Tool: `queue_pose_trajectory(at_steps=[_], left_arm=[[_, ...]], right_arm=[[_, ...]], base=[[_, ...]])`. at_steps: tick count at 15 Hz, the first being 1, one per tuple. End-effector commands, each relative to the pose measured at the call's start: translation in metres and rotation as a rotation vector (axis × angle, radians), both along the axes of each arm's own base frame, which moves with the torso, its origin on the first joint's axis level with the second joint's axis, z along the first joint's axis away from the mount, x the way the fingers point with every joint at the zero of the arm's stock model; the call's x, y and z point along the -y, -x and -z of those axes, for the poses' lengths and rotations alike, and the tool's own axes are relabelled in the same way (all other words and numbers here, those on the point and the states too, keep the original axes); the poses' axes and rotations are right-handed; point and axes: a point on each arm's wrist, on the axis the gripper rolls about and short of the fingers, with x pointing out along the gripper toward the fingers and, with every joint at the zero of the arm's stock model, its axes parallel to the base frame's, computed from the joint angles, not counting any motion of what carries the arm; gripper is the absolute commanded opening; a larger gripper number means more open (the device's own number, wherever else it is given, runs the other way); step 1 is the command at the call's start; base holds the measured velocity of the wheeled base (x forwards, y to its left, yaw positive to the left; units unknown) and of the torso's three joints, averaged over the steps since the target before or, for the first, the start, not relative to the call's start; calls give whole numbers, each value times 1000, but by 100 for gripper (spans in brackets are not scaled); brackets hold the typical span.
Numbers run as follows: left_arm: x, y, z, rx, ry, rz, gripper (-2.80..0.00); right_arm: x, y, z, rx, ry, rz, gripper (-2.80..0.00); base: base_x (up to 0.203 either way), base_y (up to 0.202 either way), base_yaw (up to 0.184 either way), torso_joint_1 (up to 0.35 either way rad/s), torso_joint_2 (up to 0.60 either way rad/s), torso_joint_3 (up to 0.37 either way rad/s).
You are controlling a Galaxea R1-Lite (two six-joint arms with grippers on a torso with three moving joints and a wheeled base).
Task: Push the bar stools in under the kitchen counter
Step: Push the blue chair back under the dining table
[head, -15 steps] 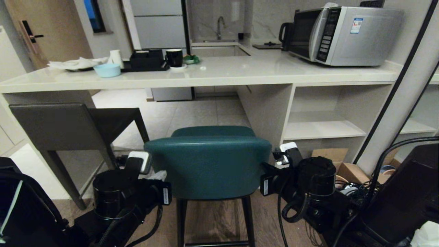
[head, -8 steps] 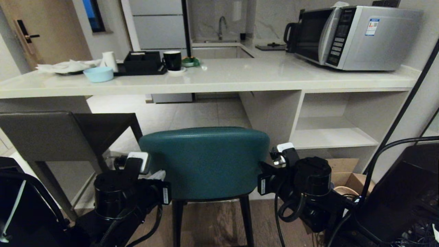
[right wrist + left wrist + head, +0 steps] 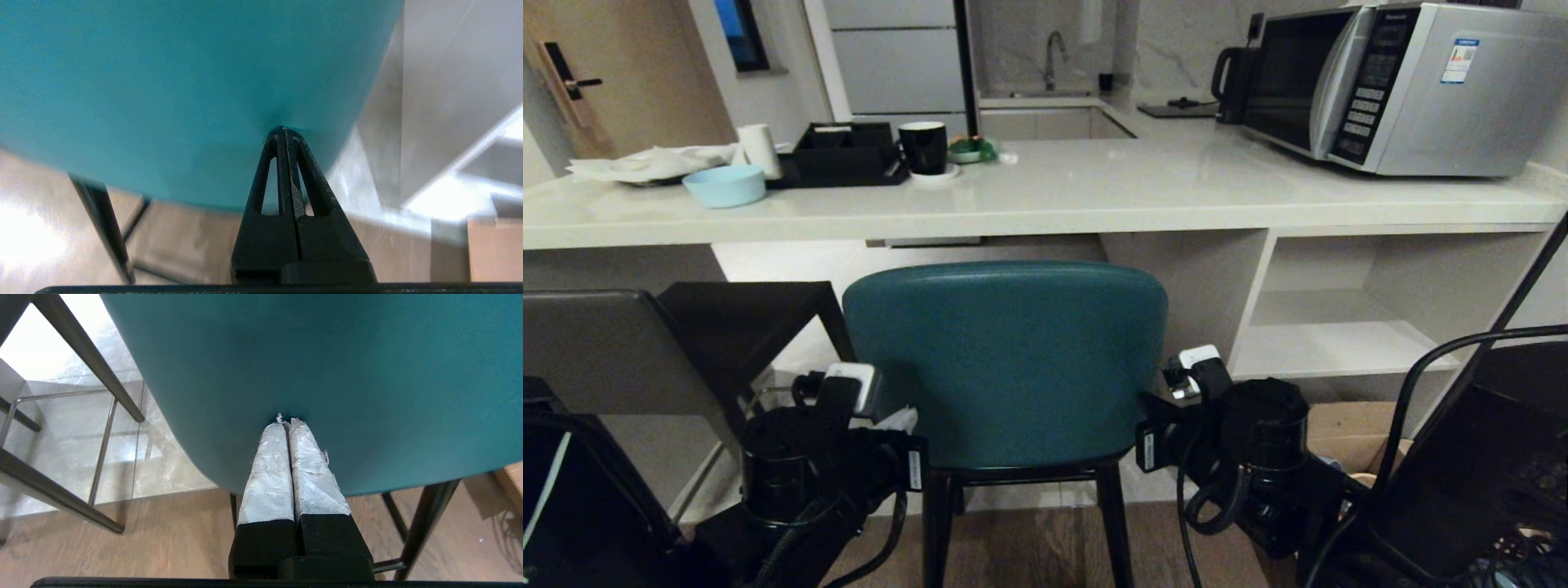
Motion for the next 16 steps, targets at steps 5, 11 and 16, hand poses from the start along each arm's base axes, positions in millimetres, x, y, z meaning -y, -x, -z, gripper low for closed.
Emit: queue_pose_trajectory(at_steps=[5,11,16], left_arm=[[-34,66,-30,82,53,26,-280],[-58,72,-30,87,43,-67,-280],[-103,37,-37,116,41,-298,-280]], right_arm=[[66,42,-17,-43,-30,8,-280],[76,20,-22,-4,-58,101,-280],[67,-15,-11,8,-58,130,-280]], base=[[0,0,0,0,0,0],[0,0,0,0,0,0],[0,0,0,0,0,0]])
